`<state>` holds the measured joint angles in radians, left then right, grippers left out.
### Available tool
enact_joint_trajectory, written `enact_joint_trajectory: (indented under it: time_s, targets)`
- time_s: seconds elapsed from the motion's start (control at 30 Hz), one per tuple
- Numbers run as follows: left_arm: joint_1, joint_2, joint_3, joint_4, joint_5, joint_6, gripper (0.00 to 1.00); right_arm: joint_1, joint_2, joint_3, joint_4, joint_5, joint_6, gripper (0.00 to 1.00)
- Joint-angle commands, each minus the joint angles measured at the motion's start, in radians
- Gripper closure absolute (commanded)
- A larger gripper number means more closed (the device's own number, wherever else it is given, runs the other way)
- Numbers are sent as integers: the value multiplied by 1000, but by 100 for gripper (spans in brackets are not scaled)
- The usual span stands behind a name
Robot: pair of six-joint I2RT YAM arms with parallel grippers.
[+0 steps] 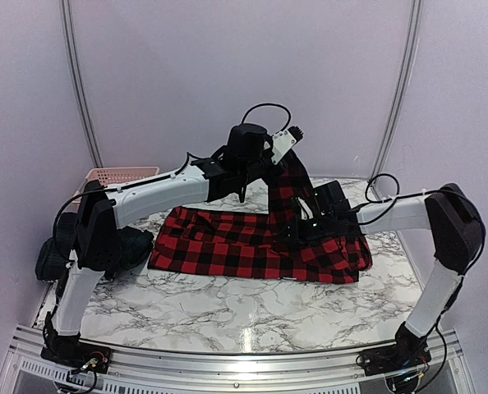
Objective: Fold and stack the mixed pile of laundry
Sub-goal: Smooth out the rectangle-folded T-shirt at the center of the board.
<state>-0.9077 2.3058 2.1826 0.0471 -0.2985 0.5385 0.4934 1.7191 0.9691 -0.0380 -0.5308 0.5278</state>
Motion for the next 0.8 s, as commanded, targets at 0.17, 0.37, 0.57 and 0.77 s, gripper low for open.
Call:
enact_joint_trajectory:
  time_s: [0.17, 0.37, 0.57, 0.77]
  targets:
    - [4, -149, -166, 77, 52, -26, 100, 66, 182, 112, 83, 252, 32, 93]
    - [13, -268, -354, 70, 139, 21, 100, 68, 53, 77, 43, 210, -23, 72]
    - [55, -463, -738, 145, 291, 88, 100, 64, -202, -60, -35, 173, -86, 58]
    - [97, -556, -959, 145, 392, 216, 100, 12, -374, -166, -144, 136, -102, 56]
